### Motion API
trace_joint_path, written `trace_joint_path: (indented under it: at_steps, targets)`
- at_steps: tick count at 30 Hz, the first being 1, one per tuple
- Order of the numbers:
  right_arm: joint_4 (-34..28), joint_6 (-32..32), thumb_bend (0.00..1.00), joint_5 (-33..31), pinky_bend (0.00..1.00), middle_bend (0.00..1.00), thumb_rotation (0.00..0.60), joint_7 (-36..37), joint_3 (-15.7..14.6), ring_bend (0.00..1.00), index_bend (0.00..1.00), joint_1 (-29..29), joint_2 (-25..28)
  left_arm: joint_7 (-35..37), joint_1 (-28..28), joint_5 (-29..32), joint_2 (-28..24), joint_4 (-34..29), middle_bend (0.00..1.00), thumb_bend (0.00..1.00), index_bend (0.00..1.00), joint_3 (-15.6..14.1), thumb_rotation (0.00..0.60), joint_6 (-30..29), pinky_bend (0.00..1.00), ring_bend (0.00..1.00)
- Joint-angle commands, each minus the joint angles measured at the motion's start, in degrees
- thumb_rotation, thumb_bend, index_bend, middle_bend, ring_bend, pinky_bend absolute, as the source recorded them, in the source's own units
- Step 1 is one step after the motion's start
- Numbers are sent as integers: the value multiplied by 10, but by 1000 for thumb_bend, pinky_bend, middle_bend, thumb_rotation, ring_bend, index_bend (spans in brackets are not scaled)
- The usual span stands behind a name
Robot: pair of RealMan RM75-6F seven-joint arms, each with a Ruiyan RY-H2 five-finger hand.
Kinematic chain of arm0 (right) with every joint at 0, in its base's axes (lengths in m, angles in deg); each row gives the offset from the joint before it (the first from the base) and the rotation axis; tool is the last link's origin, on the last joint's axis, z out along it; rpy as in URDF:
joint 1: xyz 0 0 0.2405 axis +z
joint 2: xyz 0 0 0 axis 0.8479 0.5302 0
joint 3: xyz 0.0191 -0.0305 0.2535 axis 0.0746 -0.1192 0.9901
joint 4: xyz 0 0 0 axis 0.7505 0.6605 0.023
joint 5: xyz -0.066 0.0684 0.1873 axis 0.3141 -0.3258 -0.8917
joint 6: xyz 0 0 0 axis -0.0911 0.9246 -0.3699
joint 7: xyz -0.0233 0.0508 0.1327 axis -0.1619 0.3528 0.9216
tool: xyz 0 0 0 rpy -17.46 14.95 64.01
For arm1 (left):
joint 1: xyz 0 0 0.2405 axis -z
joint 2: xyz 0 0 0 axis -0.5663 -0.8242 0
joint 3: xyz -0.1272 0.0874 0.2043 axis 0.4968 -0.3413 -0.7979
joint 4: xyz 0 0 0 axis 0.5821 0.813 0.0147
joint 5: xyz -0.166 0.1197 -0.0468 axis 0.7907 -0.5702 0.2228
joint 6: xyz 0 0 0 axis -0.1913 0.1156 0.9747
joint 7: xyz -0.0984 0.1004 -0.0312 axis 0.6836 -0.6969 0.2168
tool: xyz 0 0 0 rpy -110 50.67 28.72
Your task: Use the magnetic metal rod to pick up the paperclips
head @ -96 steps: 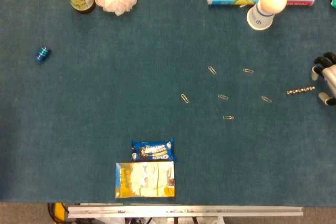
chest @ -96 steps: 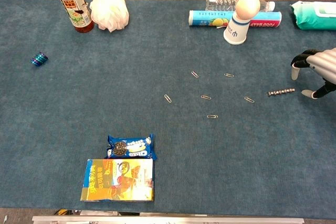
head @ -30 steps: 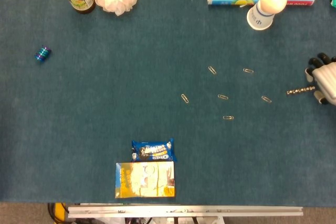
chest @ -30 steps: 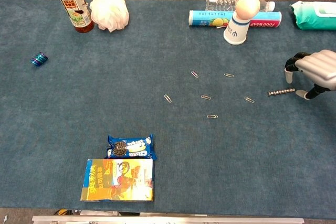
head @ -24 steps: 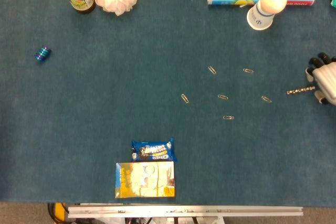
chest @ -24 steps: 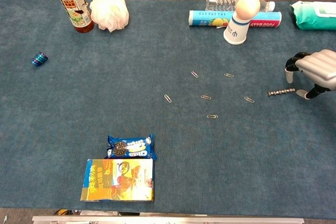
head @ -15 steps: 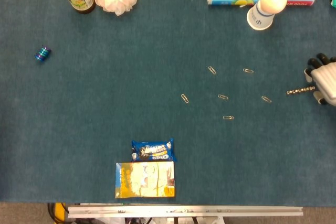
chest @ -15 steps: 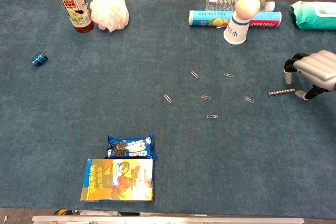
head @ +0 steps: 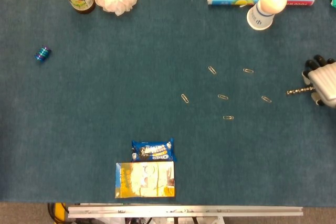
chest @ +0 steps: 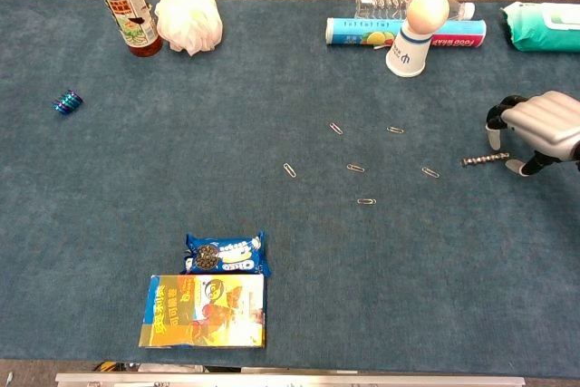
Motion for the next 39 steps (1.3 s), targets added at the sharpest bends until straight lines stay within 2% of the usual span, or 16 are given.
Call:
trace_joint_path:
  at_steps: [1,39]
  targets:
    - [4,1,282,-2,306,261,600,0,1,136,483,0,-2,0,0,1,0,0,469,121,399,0,600,0,572,389]
    - [27,8,294,-15,306,268,600,-35,1,136,519,1,-35,10,-4,-5,-4,-1,469,121,399,-1,600,-5,572,389]
